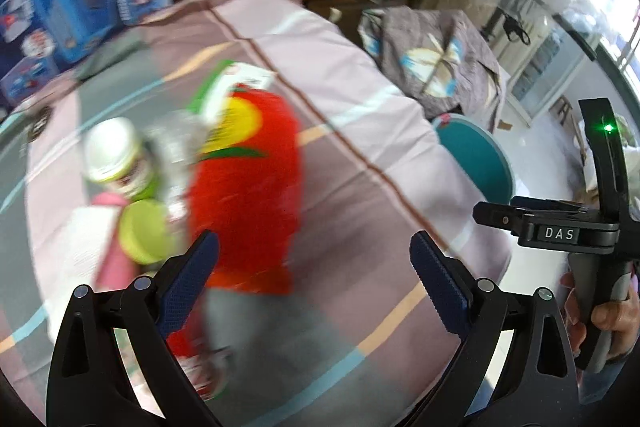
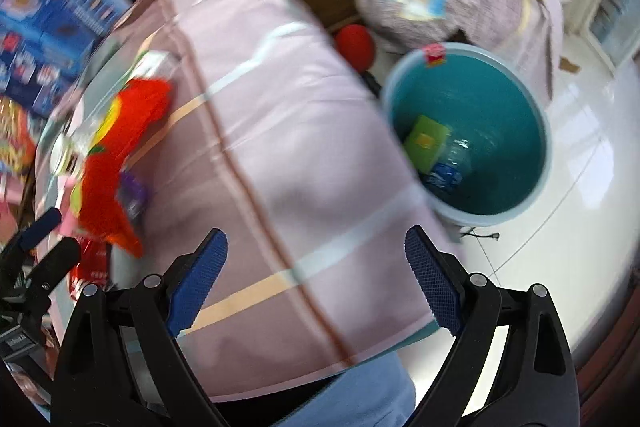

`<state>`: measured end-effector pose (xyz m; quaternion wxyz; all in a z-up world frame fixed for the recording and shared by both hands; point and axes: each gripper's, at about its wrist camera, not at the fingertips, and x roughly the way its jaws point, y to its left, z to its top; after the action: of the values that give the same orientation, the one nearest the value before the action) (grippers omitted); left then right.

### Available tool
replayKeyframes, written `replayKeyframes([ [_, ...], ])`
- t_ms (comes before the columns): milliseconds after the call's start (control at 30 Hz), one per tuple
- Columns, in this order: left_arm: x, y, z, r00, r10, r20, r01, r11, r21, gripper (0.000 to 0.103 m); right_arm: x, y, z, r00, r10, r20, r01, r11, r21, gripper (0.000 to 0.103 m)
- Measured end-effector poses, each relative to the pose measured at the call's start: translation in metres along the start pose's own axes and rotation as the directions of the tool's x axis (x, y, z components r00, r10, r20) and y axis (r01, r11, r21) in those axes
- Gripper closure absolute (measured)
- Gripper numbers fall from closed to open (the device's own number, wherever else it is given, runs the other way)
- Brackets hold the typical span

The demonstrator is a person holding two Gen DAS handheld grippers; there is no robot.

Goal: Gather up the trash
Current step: 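Move both tools back over the trash pile on the bed, then grasp the white tissue with the left tool while the right tool grasps the red can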

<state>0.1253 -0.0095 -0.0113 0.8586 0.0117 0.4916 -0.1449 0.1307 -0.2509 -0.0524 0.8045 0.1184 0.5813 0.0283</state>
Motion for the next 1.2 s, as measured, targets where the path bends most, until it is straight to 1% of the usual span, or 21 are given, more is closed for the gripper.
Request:
replayKeyframes([
  [200, -0.038, 0.064, -0.026, 0.997, 0.068, 0.041, -0.066, 0.996, -0.054, 0.006, 0.001, 0.072, -0.011, 1.0, 0.012, -0.027, -0.015, 0.992, -0.126, 0.016],
  [300, -0.056, 0.106, -0.041, 0.992, 0.109, 0.062, -0.103, 0.99, -0.1, 0.005, 0.005, 0.112, -0.016, 0.998, 0.03, -0.047, -0.038, 0.982, -0.184, 0.016],
  [333, -0.058, 0.114, -0.044, 0.991, 0.12, 0.064, -0.112, 0.987, -0.111, 0.005, 0.006, 0.122, -0.018, 0.998, 0.036, -0.052, -0.045, 0.979, -0.198, 0.016],
  [367, -0.061, 0.13, -0.05, 0.989, 0.135, 0.061, -0.126, 0.983, -0.136, 0.005, 0.008, 0.133, -0.019, 0.997, 0.042, -0.058, -0.054, 0.976, -0.212, 0.016],
  [533, -0.061, 0.176, -0.072, 0.991, 0.129, 0.027, -0.12, 0.967, -0.226, 0.005, 0.023, 0.186, -0.027, 0.988, 0.099, -0.121, -0.129, 0.954, -0.269, 0.016],
  [733, -0.062, 0.196, -0.09, 0.993, 0.118, 0.02, -0.11, 0.963, -0.248, 0.005, 0.048, 0.232, -0.039, 0.966, 0.14, -0.216, -0.203, 0.93, -0.305, 0.016],
  [833, -0.064, 0.202, -0.091, 0.994, 0.111, 0.022, -0.102, 0.963, -0.249, 0.005, 0.058, 0.247, -0.041, 0.959, 0.155, -0.237, -0.226, 0.923, -0.31, 0.016],
  [1067, -0.058, 0.209, -0.089, 0.994, 0.107, 0.008, -0.102, 0.965, -0.24, 0.005, 0.075, 0.256, -0.047, 0.949, 0.174, -0.263, -0.255, 0.916, -0.311, 0.017],
  [1100, -0.058, 0.21, -0.088, 0.994, 0.106, 0.005, -0.102, 0.966, -0.236, 0.005, 0.076, 0.256, -0.047, 0.947, 0.181, -0.264, -0.261, 0.914, -0.309, 0.018],
  [1167, -0.055, 0.209, -0.087, 0.995, 0.102, 0.0, -0.099, 0.969, -0.227, 0.005, 0.077, 0.256, -0.049, 0.939, 0.21, -0.272, -0.292, 0.905, -0.31, 0.027],
  [1200, -0.054, 0.208, -0.086, 0.996, 0.092, -0.001, -0.09, 0.971, -0.221, 0.005, 0.078, 0.256, -0.05, 0.935, 0.221, -0.277, -0.305, 0.899, -0.314, 0.042],
])
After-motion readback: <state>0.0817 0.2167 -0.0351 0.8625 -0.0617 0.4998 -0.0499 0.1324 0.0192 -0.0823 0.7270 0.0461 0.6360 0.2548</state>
